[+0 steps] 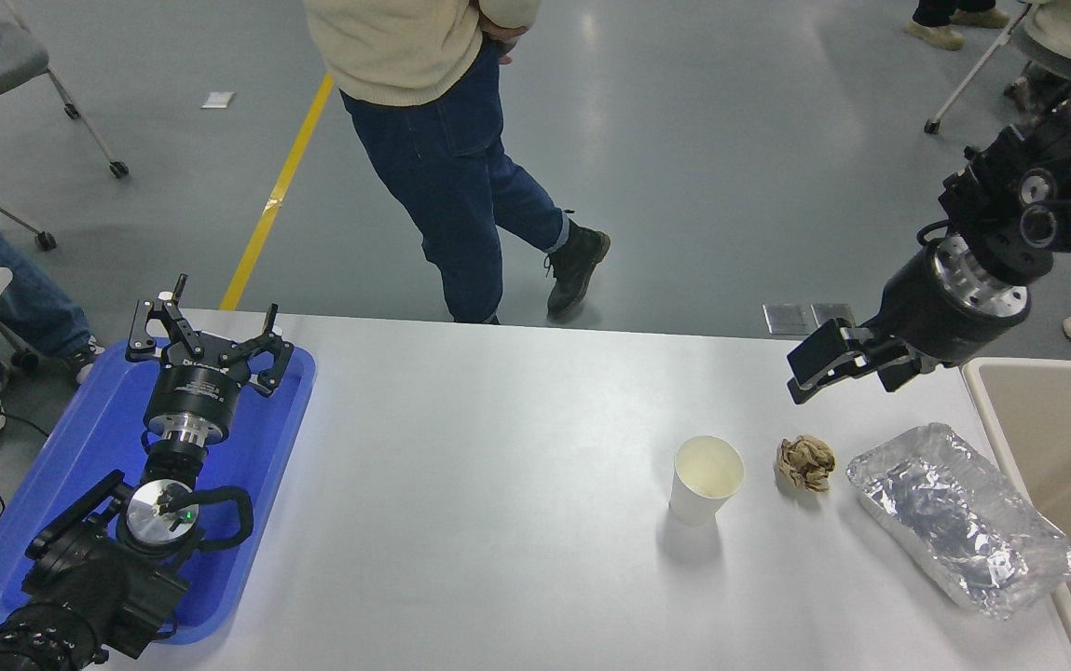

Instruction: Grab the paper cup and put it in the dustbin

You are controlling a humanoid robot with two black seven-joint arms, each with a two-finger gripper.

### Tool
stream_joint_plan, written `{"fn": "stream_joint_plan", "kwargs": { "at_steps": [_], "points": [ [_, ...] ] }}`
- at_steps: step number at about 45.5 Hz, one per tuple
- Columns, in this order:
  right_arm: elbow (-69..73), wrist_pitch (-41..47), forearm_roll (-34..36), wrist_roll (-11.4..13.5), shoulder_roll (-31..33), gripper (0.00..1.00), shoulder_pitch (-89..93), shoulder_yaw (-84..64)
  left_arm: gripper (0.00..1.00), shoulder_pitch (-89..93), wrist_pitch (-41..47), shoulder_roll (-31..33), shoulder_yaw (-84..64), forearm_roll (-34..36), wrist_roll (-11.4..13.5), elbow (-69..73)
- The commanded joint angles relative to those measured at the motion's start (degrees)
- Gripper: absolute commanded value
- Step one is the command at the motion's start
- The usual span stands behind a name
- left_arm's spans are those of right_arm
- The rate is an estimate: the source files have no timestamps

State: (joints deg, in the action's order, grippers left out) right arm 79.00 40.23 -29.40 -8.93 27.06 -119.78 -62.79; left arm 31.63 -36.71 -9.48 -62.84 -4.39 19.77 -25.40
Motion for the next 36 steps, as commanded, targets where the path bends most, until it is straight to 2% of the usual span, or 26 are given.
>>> {"fn": "stream_joint_plan", "kwargs": {
  "at_steps": [1,14,36],
  "points": [
    [0.19,3.19,4.35,0.14,-0.17,1.00,-2.47,-4.09,1.00,-0.08,-0.03,-0.01,0.00,0.00,0.00,0.00],
    [0.64,3.10,7.96,0.05,-0.78,1.00,-2.47,-4.97,1.00,-0.08,-0.03,-0.01,0.00,0.00,0.00,0.00],
    [-12.19,-1.55,9.28,0.05,-10.54,1.00,11.75,3.28,1.00,0.10,-0.03,0.25,0.00,0.00,0.00,0.00]
  ]
}}
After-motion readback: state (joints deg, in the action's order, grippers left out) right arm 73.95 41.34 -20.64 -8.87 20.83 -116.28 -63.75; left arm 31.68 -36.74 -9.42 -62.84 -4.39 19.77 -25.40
